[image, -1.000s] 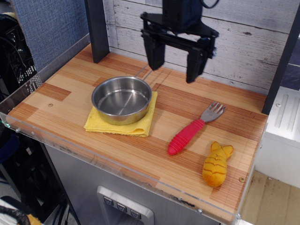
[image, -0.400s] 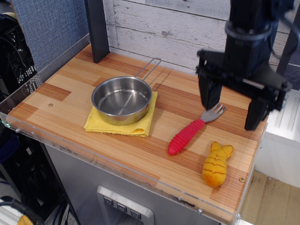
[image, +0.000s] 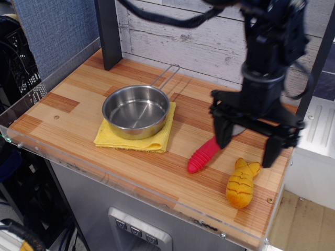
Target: Move yellow object into the sauce pan.
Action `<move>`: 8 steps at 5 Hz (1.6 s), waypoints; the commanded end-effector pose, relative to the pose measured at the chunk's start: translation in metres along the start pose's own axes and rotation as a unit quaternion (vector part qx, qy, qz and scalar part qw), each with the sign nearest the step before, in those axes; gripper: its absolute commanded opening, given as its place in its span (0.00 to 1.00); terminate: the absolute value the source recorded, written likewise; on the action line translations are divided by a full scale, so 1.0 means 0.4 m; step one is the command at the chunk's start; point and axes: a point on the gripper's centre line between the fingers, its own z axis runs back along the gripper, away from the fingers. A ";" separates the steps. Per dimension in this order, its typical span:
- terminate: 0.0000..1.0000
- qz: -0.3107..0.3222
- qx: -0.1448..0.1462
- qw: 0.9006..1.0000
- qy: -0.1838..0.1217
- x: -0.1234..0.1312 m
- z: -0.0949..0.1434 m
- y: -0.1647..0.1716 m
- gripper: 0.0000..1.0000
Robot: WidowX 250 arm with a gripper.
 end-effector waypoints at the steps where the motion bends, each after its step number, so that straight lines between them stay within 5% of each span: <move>1: 0.00 0.003 0.007 1.000 0.003 0.012 -0.014 0.005 1.00; 6: 0.00 -0.029 0.050 0.998 0.041 -0.011 -0.083 -0.043 1.00; 8: 0.00 -0.030 0.092 0.992 0.077 -0.013 -0.126 -0.018 1.00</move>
